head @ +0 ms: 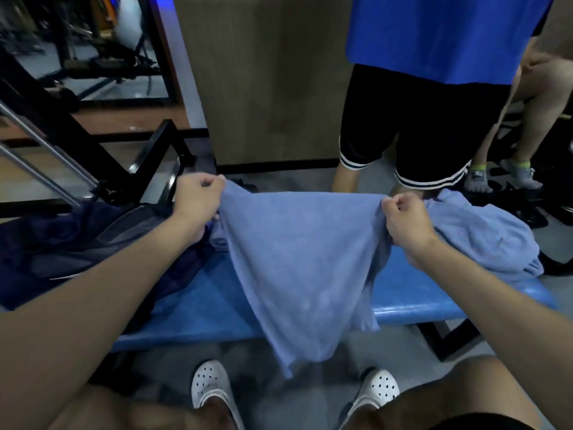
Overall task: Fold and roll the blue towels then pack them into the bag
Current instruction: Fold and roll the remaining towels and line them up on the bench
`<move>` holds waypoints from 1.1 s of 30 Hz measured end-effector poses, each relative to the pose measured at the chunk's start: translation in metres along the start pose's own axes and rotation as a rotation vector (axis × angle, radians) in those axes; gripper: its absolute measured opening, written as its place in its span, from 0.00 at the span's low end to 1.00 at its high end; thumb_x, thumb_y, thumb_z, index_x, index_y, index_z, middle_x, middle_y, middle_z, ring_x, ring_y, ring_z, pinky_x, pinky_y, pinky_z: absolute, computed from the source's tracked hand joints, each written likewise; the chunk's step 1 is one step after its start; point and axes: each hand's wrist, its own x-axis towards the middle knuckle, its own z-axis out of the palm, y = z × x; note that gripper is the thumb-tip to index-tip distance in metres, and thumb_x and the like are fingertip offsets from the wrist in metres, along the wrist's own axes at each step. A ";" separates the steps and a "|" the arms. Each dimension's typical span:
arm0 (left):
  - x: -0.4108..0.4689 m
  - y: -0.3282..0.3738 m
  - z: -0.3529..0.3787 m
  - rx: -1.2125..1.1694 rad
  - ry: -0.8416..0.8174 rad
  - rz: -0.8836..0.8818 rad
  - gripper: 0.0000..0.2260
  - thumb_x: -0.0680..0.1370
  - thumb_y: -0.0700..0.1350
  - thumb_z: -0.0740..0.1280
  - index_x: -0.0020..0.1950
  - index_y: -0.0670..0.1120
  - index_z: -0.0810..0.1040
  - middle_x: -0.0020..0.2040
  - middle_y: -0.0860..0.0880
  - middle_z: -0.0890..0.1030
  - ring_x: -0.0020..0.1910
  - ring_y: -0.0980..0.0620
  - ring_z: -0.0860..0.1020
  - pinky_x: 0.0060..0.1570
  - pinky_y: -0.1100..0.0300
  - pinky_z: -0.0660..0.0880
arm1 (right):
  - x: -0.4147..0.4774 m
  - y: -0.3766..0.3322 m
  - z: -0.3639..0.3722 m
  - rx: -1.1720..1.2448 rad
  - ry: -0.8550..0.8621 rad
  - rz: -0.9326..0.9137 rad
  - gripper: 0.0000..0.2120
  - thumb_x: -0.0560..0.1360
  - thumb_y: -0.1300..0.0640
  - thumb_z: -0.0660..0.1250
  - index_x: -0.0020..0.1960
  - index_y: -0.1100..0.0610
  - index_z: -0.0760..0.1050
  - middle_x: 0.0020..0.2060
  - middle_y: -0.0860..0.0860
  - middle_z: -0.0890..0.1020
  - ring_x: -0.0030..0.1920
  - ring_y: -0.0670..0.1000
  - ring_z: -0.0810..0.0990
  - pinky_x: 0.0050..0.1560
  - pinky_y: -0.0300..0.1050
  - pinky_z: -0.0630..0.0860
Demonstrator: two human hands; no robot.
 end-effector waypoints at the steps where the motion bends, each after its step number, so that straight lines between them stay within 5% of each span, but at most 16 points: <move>1: 0.000 -0.014 0.005 0.000 -0.036 -0.057 0.14 0.81 0.42 0.65 0.37 0.37 0.78 0.30 0.45 0.73 0.28 0.50 0.69 0.29 0.59 0.69 | 0.001 0.009 0.007 -0.018 -0.011 0.036 0.12 0.78 0.53 0.60 0.37 0.53 0.65 0.27 0.51 0.68 0.28 0.51 0.66 0.30 0.44 0.68; 3: -0.009 -0.040 0.015 0.017 -0.117 -0.158 0.10 0.79 0.37 0.64 0.37 0.40 0.75 0.30 0.45 0.72 0.27 0.50 0.68 0.27 0.63 0.65 | -0.001 0.031 0.018 -0.042 -0.063 0.112 0.10 0.79 0.56 0.60 0.39 0.56 0.66 0.29 0.54 0.68 0.29 0.53 0.67 0.31 0.47 0.72; 6: -0.030 -0.079 0.026 0.003 -0.178 -0.294 0.04 0.79 0.37 0.66 0.54 0.43 0.77 0.43 0.45 0.80 0.32 0.53 0.77 0.29 0.66 0.71 | -0.007 0.061 0.027 -0.085 -0.144 0.175 0.10 0.80 0.57 0.60 0.41 0.59 0.66 0.29 0.55 0.68 0.30 0.54 0.68 0.34 0.50 0.73; 12: -0.055 -0.142 0.033 0.019 -0.229 -0.391 0.24 0.77 0.40 0.72 0.71 0.42 0.69 0.47 0.52 0.82 0.47 0.53 0.79 0.50 0.57 0.75 | -0.006 0.087 0.030 -0.112 -0.140 0.181 0.11 0.81 0.58 0.60 0.41 0.61 0.67 0.29 0.55 0.69 0.30 0.54 0.69 0.36 0.54 0.76; 15: -0.068 -0.157 0.040 0.123 -0.220 -0.411 0.28 0.73 0.43 0.76 0.70 0.40 0.70 0.53 0.48 0.80 0.51 0.50 0.80 0.52 0.56 0.74 | -0.004 0.095 0.030 -0.123 -0.140 0.194 0.11 0.80 0.58 0.61 0.41 0.61 0.67 0.29 0.55 0.69 0.30 0.54 0.70 0.38 0.58 0.79; 19: -0.081 -0.171 0.046 0.565 -0.238 -0.294 0.23 0.70 0.54 0.78 0.60 0.44 0.80 0.62 0.41 0.72 0.65 0.42 0.71 0.65 0.51 0.70 | -0.007 0.103 0.029 -0.090 -0.146 0.214 0.10 0.80 0.57 0.61 0.42 0.60 0.67 0.31 0.55 0.69 0.33 0.54 0.69 0.38 0.55 0.76; 25: -0.081 -0.162 0.054 0.769 -0.207 -0.227 0.07 0.73 0.57 0.74 0.44 0.55 0.83 0.58 0.46 0.77 0.62 0.39 0.72 0.63 0.48 0.68 | -0.021 0.112 0.021 -0.111 -0.312 0.241 0.07 0.74 0.65 0.67 0.45 0.71 0.76 0.32 0.63 0.73 0.37 0.51 0.70 0.38 0.45 0.68; 28: -0.082 -0.156 0.059 0.764 -0.199 -0.243 0.10 0.75 0.53 0.72 0.34 0.53 0.80 0.50 0.48 0.82 0.57 0.41 0.75 0.56 0.51 0.69 | -0.026 0.115 0.016 -0.239 -0.329 0.230 0.08 0.73 0.64 0.70 0.39 0.69 0.76 0.29 0.56 0.71 0.33 0.50 0.67 0.33 0.44 0.66; 31: -0.081 -0.150 0.062 0.595 -0.167 -0.256 0.07 0.77 0.44 0.68 0.39 0.47 0.78 0.35 0.49 0.80 0.43 0.45 0.77 0.50 0.52 0.70 | -0.028 0.113 0.014 -0.261 -0.284 0.203 0.08 0.74 0.64 0.68 0.37 0.64 0.73 0.27 0.52 0.68 0.29 0.49 0.64 0.29 0.43 0.62; 33: -0.078 -0.143 0.060 0.335 -0.165 -0.261 0.06 0.77 0.38 0.66 0.42 0.45 0.72 0.31 0.47 0.74 0.33 0.47 0.72 0.36 0.56 0.71 | -0.028 0.109 0.011 -0.214 -0.273 0.218 0.05 0.74 0.65 0.66 0.39 0.64 0.74 0.29 0.54 0.69 0.30 0.50 0.65 0.31 0.43 0.65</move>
